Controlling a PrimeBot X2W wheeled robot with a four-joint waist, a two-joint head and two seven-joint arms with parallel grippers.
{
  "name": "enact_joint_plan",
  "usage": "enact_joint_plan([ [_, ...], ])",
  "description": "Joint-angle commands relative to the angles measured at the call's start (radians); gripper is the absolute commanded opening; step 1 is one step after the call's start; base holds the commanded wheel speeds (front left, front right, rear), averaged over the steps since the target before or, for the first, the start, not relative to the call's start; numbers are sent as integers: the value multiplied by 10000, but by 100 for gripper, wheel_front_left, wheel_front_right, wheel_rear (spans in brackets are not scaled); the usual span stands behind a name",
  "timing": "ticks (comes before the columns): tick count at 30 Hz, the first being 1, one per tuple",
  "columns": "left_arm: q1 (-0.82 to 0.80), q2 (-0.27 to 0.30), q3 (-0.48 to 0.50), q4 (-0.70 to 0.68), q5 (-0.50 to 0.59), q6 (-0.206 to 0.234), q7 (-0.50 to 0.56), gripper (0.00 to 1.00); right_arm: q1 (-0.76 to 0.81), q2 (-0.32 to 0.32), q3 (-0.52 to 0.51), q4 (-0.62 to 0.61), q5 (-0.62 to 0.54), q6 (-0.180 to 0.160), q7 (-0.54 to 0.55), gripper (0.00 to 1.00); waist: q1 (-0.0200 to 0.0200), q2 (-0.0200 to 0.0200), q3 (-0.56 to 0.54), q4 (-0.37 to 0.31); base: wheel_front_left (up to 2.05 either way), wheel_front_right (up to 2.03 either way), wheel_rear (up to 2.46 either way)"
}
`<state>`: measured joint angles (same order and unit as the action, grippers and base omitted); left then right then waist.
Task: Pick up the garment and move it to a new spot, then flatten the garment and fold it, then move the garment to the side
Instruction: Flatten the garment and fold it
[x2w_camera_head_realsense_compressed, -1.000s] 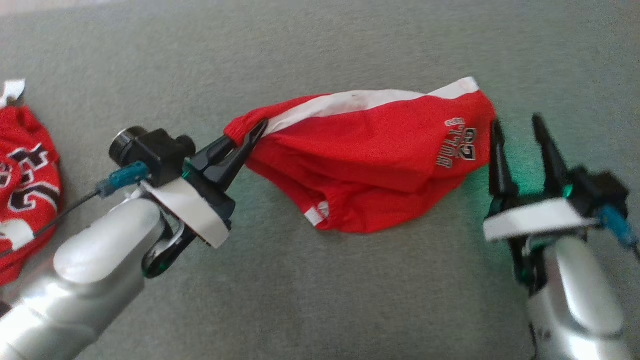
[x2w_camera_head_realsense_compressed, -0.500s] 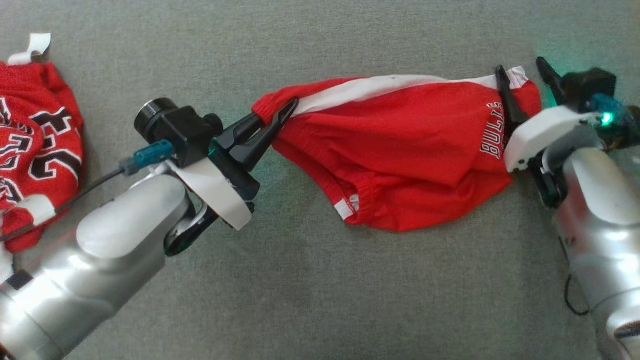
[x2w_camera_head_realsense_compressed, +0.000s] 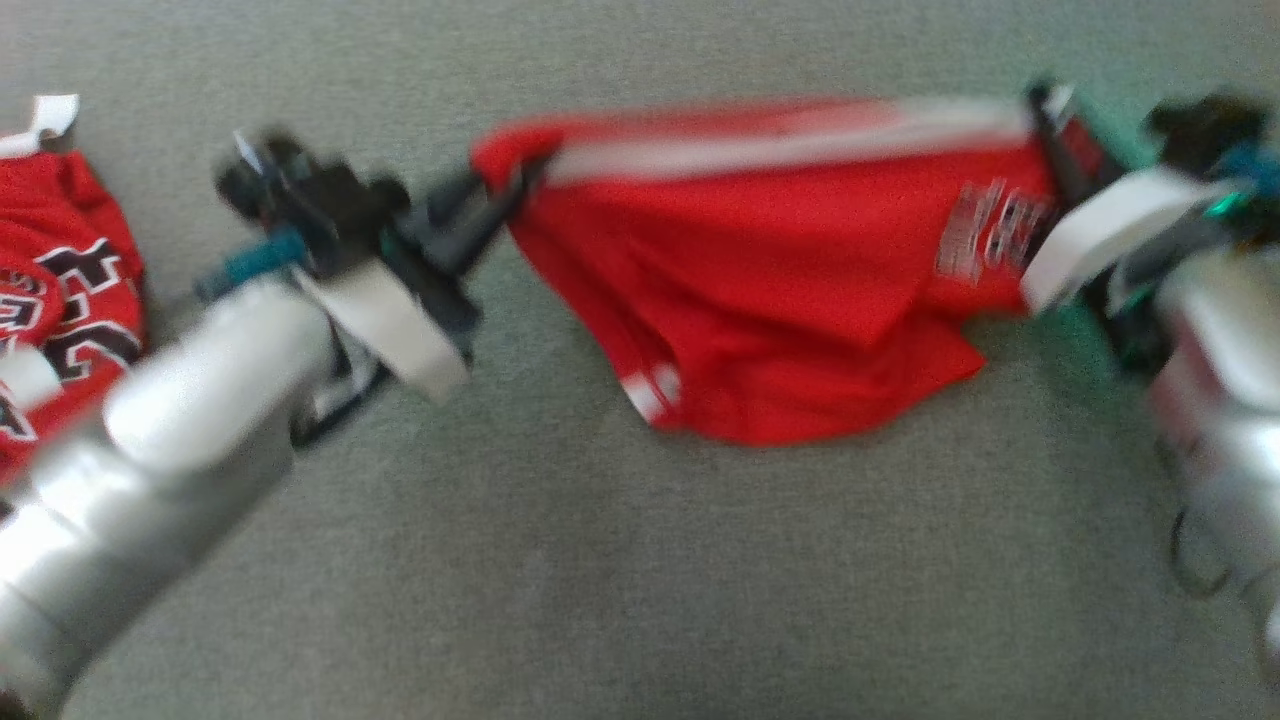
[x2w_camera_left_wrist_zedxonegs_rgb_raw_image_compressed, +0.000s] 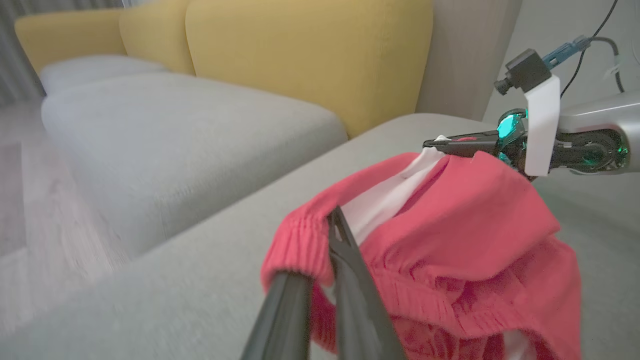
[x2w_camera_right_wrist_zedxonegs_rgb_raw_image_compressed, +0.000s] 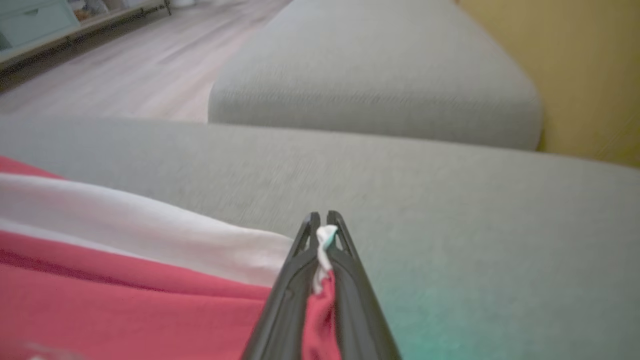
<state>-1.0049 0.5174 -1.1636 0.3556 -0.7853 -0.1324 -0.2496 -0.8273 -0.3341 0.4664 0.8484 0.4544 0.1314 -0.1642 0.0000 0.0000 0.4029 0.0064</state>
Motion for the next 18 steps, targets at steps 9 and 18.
enact_joint_plan([
  [9,-3661,-441,2411,81,2441,284,-120,0,-3405,-1306,-2112,-1791,-818,-7,-959,0,0,0,324,-585,0,0,0],
  [18,-2967,-971,3587,-711,3634,262,-121,0,-1920,-826,-4564,-4949,-2413,-7,-973,0,0,0,13,-1003,0,0,0],
])
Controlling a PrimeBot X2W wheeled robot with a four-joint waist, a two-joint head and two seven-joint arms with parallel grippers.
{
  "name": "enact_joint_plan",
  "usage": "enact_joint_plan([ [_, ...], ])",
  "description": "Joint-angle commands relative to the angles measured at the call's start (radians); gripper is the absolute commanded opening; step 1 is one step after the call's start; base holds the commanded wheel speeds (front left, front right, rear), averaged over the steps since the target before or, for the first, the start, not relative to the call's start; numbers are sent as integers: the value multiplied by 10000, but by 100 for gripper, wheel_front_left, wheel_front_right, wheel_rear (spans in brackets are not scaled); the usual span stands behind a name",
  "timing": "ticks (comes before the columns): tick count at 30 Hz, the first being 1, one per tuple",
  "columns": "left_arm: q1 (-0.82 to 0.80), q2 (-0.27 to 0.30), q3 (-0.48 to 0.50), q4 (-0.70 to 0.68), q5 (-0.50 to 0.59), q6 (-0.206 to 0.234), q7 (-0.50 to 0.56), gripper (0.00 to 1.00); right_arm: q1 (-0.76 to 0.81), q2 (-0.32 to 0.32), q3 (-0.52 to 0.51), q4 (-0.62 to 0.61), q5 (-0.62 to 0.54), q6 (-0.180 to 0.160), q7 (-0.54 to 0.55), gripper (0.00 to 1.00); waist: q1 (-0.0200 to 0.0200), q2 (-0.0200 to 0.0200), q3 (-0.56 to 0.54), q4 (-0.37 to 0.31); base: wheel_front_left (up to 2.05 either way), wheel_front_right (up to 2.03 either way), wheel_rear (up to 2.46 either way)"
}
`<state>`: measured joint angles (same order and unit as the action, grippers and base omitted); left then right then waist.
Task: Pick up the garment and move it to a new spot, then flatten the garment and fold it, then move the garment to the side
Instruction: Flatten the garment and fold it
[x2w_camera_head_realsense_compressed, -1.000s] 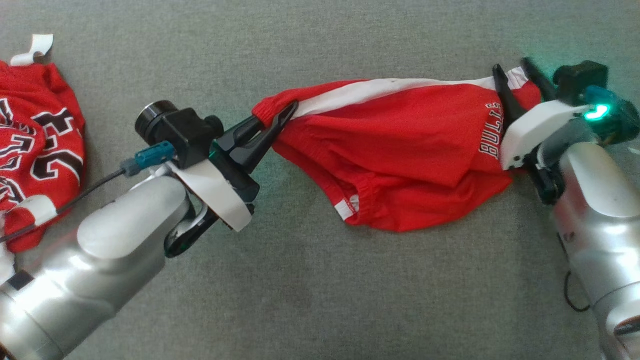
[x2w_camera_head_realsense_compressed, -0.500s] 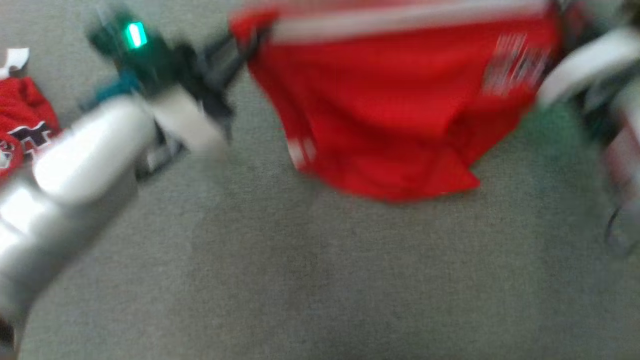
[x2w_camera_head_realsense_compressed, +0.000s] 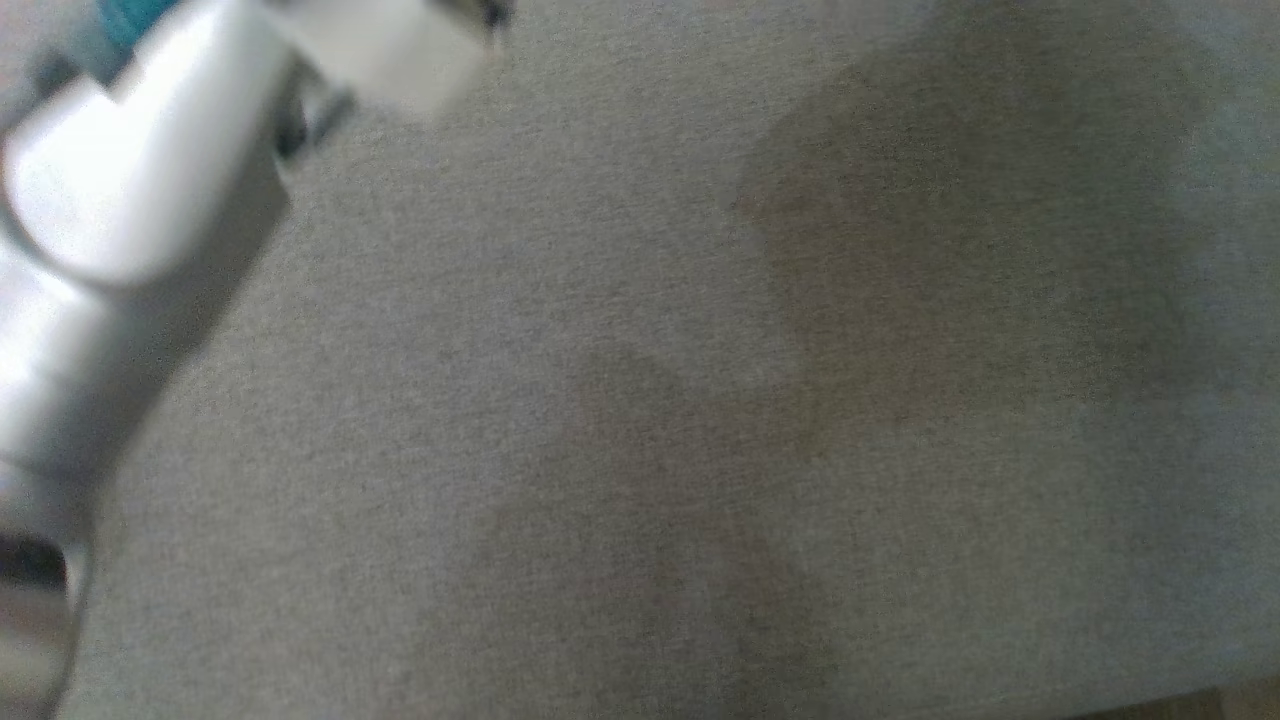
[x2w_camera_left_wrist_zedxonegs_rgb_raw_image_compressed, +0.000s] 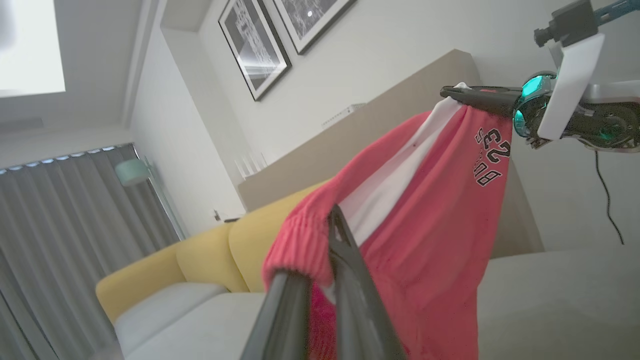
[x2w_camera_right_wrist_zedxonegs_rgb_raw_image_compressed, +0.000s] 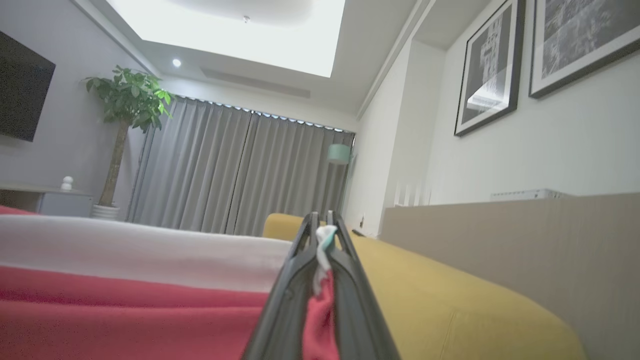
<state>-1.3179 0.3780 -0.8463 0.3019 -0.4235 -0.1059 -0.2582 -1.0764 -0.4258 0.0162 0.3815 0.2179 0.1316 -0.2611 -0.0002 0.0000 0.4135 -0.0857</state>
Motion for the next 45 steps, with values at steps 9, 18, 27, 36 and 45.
enact_joint_plan([
  [9,4961,580,-543,-553,-442,-189,-35,0,5729,1203,-842,-1478,174,-9,-6,0,2,0,-662,-313,0,0,0],
  [18,8265,566,-2176,-1015,-1059,-229,145,0,9567,2046,-2222,-3715,231,-9,614,0,2,0,-1077,-236,0,0,0],
  [27,7647,-26,-1569,-1411,-2032,-238,92,0,9144,1851,-2397,-4214,-62,-9,1508,0,2,0,-651,336,0,0,0],
  [36,5284,-858,-1351,-415,-3404,-245,294,0,5790,771,-1070,-1742,-549,-9,1961,0,2,0,334,959,0,0,0],
  [45,3939,-1285,-1511,747,-3731,-246,339,0,2872,201,560,1482,-517,-9,1124,0,2,0,1146,1450,0,0,0],
])
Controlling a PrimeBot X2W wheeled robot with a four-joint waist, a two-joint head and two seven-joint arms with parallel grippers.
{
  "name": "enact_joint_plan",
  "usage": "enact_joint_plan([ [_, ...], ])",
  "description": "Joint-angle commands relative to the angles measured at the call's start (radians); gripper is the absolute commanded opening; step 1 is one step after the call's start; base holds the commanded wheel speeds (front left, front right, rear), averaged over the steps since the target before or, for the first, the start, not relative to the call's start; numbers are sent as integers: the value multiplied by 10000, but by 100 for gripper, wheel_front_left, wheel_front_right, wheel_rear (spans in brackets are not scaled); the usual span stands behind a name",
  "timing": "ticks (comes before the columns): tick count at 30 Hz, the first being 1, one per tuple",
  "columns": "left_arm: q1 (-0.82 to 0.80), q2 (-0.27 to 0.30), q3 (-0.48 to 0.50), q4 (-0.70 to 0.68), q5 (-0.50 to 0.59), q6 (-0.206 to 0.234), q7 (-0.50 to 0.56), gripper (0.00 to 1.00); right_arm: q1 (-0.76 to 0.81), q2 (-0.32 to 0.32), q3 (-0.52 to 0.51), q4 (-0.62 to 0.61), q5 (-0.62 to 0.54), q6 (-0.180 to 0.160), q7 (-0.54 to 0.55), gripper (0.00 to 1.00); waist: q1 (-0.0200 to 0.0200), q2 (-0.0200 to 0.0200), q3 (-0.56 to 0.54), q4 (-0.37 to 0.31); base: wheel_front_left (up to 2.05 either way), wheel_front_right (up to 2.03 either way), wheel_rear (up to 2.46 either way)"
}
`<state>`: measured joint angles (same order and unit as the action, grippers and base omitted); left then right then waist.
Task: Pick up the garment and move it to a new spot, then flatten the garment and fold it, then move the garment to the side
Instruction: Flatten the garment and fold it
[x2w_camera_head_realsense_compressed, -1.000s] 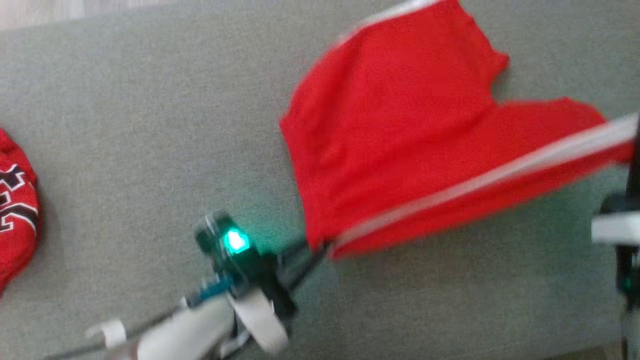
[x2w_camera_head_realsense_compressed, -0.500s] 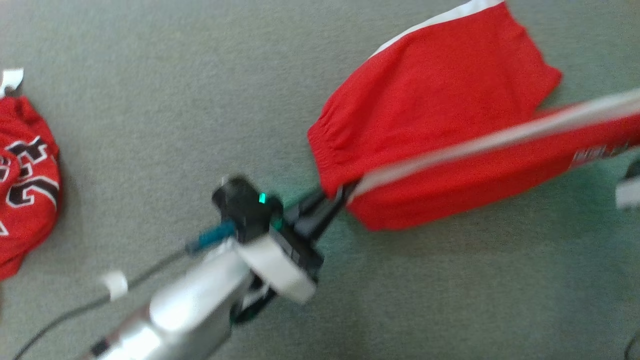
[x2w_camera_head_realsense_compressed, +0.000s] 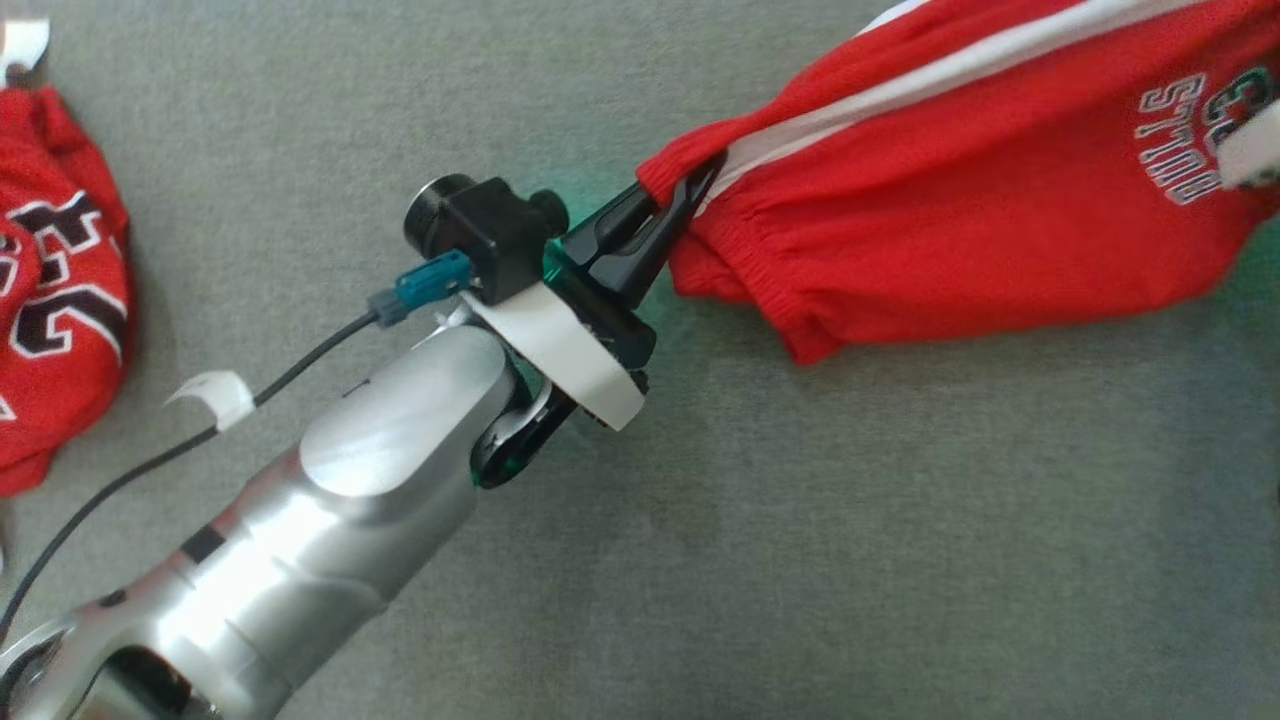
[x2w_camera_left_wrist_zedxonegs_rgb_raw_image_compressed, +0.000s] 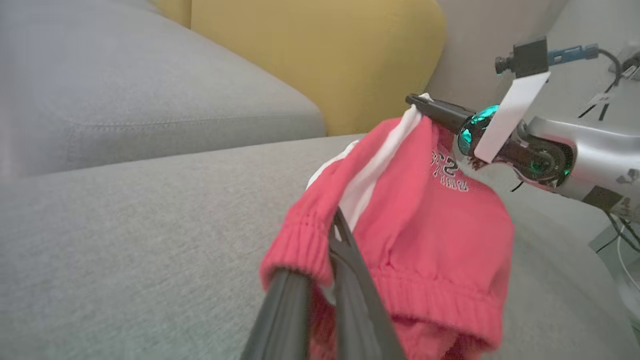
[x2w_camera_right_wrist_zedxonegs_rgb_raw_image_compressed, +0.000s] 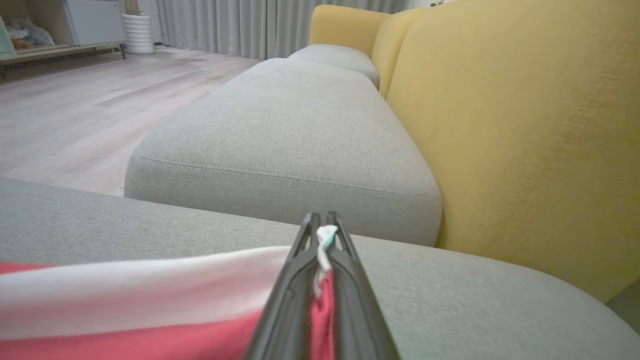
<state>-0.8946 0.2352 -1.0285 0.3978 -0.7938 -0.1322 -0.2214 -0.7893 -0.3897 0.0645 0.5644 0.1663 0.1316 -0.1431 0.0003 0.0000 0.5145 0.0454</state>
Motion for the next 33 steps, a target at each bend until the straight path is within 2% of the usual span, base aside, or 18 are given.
enact_joint_plan([
  [1,-368,109,252,-150,-43,17,-53,0,-238,-187,179,-9,39,-9,-183,0,-3,0,197,197,0,0,0],
  [3,-489,39,146,-40,-73,16,-123,0,-656,-203,490,623,258,-9,-414,0,-3,0,278,298,0,0,0],
  [4,-531,-1,71,-21,-96,16,-169,0,-833,-187,566,942,437,-9,-509,15,-3,0,295,348,0,0,0],
  [5,-561,-36,12,13,-128,16,-212,0,-981,-148,711,1199,642,-9,-609,42,-3,0,301,398,0,0,0],
  [6,-585,-59,-20,51,-140,16,-255,0,-1100,-101,888,1410,880,-9,-698,94,-3,0,296,430,0,0,0],
  [7,-565,-126,64,130,-202,16,-330,100,-1325,-108,1046,1794,1292,-9,-871,100,-3,0,288,476,0,0,0],
  [11,-463,-284,545,165,283,128,-394,100,-1491,-306,1389,2224,1572,-9,-1106,100,-3,0,181,531,0,0,0],
  [17,964,-463,2591,-1246,2552,1436,-401,100,-942,-520,1861,2339,2509,-9,-1132,100,-3,0,-206,499,0,0,0],
  [19,1356,-494,2889,-1547,2945,1604,-401,100,-794,-593,1958,2405,2763,-9,-1005,100,-3,0,-302,528,0,0,0],
  [25,3732,-875,4403,-3126,4596,2219,-402,100,133,-1277,2436,2901,4038,-9,407,100,-3,0,-812,851,0,0,0],
  [30,5388,-1281,5242,-4003,5319,2197,-403,100,782,-1442,2763,3195,5055,-9,1775,99,-3,0,-1097,1170,0,0,0],
  [31,5640,-1340,5365,-4100,5433,2160,-403,100,880,-1457,2827,3143,5272,-9,1937,27,-3,0,-1149,1214,0,0,0],
  [32,5863,-1396,5487,-4179,5534,2127,-403,100,960,-1462,2851,3062,5507,-9,2009,0,-3,0,-1206,1242,0,0,0],
  [33,6054,-1441,5597,-4246,5648,2089,-403,100,1027,-1457,2875,2971,5730,-9,2052,0,-3,0,-1269,1251,0,0,0],
])
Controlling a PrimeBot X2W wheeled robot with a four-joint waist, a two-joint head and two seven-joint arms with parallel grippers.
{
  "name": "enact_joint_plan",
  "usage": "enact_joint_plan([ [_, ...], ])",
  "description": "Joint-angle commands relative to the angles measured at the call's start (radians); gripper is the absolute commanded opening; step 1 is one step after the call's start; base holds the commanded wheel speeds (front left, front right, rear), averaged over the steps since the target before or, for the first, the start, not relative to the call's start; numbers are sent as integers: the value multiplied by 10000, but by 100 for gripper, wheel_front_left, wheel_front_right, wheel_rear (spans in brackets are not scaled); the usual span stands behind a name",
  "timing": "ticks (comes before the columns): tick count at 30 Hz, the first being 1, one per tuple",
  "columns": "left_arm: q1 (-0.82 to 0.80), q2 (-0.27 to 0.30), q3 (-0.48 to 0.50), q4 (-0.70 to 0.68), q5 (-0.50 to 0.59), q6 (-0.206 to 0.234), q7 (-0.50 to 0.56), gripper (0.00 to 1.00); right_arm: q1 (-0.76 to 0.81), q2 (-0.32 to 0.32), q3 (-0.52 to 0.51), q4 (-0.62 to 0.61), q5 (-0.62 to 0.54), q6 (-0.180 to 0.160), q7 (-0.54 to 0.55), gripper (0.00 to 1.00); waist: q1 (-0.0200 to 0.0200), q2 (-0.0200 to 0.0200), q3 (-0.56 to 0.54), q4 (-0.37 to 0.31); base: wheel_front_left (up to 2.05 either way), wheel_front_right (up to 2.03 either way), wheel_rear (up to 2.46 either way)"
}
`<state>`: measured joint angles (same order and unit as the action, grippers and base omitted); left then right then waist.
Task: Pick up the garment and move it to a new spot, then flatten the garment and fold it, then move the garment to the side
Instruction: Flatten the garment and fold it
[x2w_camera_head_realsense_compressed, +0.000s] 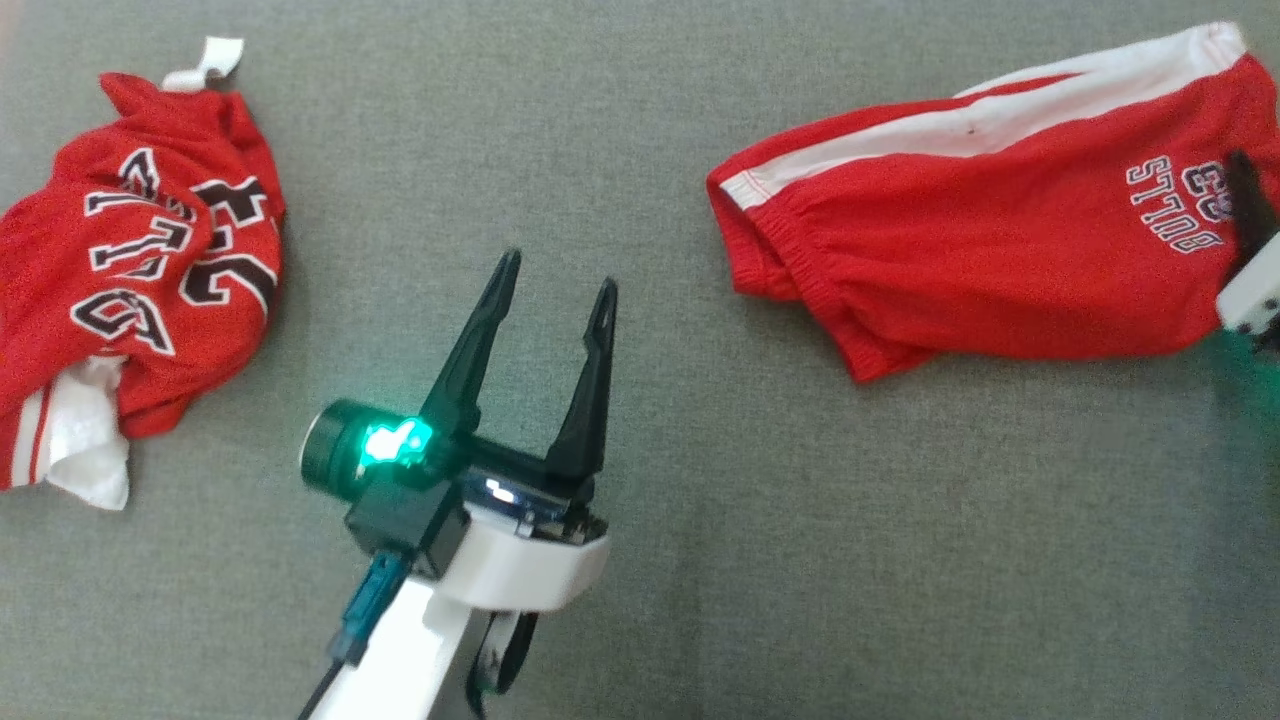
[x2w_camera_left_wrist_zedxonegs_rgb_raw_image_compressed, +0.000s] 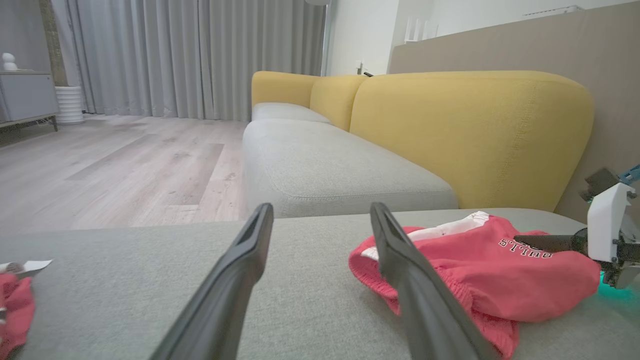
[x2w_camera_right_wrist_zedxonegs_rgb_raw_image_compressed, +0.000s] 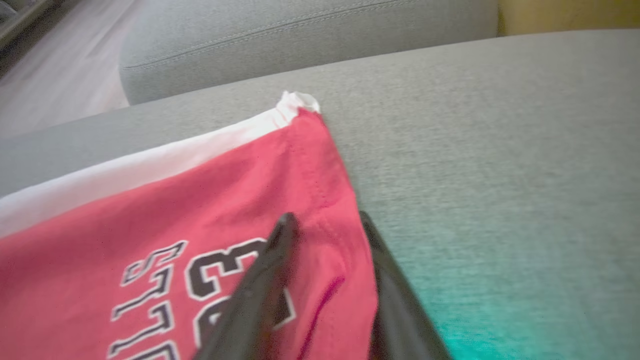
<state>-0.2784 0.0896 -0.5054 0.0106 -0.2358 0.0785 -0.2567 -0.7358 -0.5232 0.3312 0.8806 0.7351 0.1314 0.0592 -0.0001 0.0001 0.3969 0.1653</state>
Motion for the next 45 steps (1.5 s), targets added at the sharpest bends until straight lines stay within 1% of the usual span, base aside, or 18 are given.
enact_joint_plan([
  [1,61,-22,477,-422,176,-42,-50,100,545,-129,263,-302,201,-7,13,0,1,-1,-163,37,0,0,0],
  [5,605,-114,957,-620,639,-93,-50,100,651,-205,388,-457,496,-7,-402,0,1,-1,-548,-191,0,0,0],
  [11,1325,-158,1613,-746,1003,-231,-51,100,1065,-459,312,-74,657,-7,-948,0,1,-1,-1176,-779,0,0,0],
  [16,1561,-195,1802,-718,1233,-455,-51,100,1502,-932,158,279,601,-7,-1196,0,1,-1,-1382,-1031,0,0,0],
  [20,1616,-247,1826,-682,1333,-602,-51,100,1352,-918,15,5,510,-7,-1649,0,1,-1,-1472,-1118,0,0,0],
  [22,1654,-266,1829,-641,1388,-652,-51,100,1218,-818,58,-401,424,-7,-1796,0,1,-1,-1528,-1143,0,0,0],
  [25,1708,-286,1873,-571,1428,-730,-51,100,1056,-574,170,-1324,362,-7,-1850,0,1,-1,-1583,-1157,0,0,0],
  [28,1714,-306,1899,-564,1453,-806,-51,100,1084,-335,407,-2507,286,-7,-1713,0,1,-1,-1622,-1111,0,0,0],
  [30,1703,-323,1929,-624,1423,-836,-51,100,1174,-50,618,-3340,243,-7,-1456,0,1,-1,-1609,-1057,0,0,0],
  [31,1703,-323,1929,-624,1423,-836,-51,100,1174,-50,618,-3340,243,-7,-1456,0,1,-1,-1609,-1057,0,0,0],
  [34,1703,-347,1964,-670,1357,-857,-51,100,1320,524,896,-4307,-55,-7,-1182,0,1,-1,-1562,-969,0,0,0],
  [36,1690,-361,1934,-656,1322,-880,-51,100,1487,1124,1172,-4700,-207,-7,-979,0,1,-1,-1530,-877,0,0,0],
  [37,1677,-367,1907,-642,1296,-894,-51,100,1571,1437,1320,-4795,-296,-7,-886,27,1,-1,-1521,-821,0,0,0],
  [38,1657,-373,1871,-625,1272,-910,-51,100,1687,1746,1519,-4852,-362,-7,-760,45,1,-1,-1512,-755,0,0,0],
  [39,1640,-377,1836,-607,1243,-920,-51,100,1813,2001,1679,-4859,-436,-7,-665,88,1,-1,-1507,-689,0,0,0],
  [40,1618,-381,1801,-593,1215,-925,-51,100,1928,2188,1764,-4817,-542,-7,-614,100,1,-1,-1506,-616,0,0,0],
  [43,1580,-388,1757,-622,1142,-876,-51,100,2249,2458,1715,-4872,-842,-7,-852,100,1,-1,-1538,-454,0,0,0],
  [45,1629,-390,1758,-664,1050,-812,-51,100,2508,2385,1388,-5066,-991,-7,-1238,100,1,-1,-1604,-408,0,0,0],
])
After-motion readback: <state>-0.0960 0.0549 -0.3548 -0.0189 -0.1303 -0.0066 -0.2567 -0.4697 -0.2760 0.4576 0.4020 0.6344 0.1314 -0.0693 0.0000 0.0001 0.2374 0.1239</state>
